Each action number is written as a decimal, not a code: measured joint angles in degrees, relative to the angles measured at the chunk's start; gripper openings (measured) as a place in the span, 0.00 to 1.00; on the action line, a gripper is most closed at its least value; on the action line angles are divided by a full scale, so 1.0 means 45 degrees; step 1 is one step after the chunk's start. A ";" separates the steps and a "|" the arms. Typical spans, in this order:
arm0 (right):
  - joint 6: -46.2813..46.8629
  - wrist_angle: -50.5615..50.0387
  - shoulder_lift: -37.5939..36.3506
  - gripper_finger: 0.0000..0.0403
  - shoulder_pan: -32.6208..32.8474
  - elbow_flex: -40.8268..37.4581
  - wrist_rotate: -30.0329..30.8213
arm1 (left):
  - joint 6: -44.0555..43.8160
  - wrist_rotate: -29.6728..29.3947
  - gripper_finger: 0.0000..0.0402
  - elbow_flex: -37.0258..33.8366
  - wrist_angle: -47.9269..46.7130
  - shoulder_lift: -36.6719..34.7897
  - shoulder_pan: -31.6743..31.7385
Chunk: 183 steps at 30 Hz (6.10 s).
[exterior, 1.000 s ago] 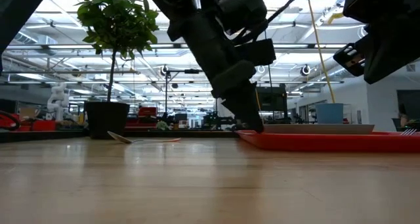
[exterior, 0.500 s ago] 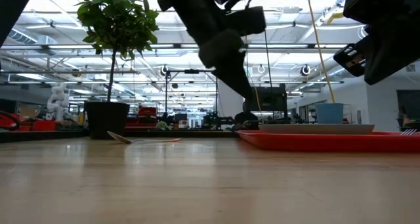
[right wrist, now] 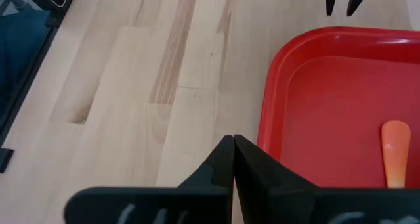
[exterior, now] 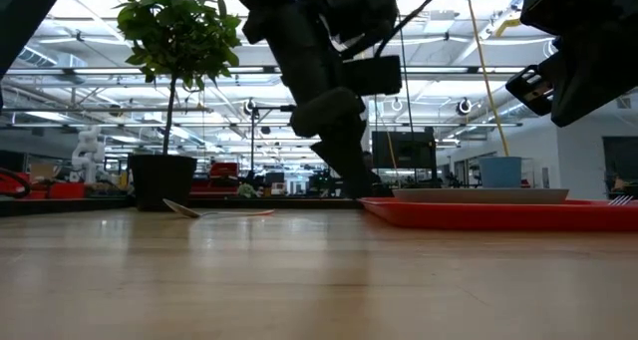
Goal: Pick and place plate/cup/fork/spoon on tray
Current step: Put the orange fork on the red tray at the bottom of the light green plate, then put the orange spoon on the red tray at the bottom of the orange fork
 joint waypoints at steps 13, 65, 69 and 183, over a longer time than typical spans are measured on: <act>-0.0312 0.0058 0.0000 0.00 -0.0005 0.0000 0.0340 | 0.0360 0.0034 0.18 0.0005 0.0205 0.0039 0.0325; 0.0427 -0.0447 0.0000 0.00 0.0000 0.0000 0.0277 | -0.4003 -0.2386 0.18 0.0015 -0.6157 -0.0619 0.3003; 0.0432 -0.0474 0.0005 0.00 0.0005 0.0000 0.0277 | -0.4581 -0.2371 0.19 0.0015 -0.6457 -0.0616 0.3296; -0.1622 1.1257 0.6557 0.16 -0.1917 0.0000 0.5241 | 0.0272 0.0987 0.01 -0.2273 0.0296 -0.2622 0.0593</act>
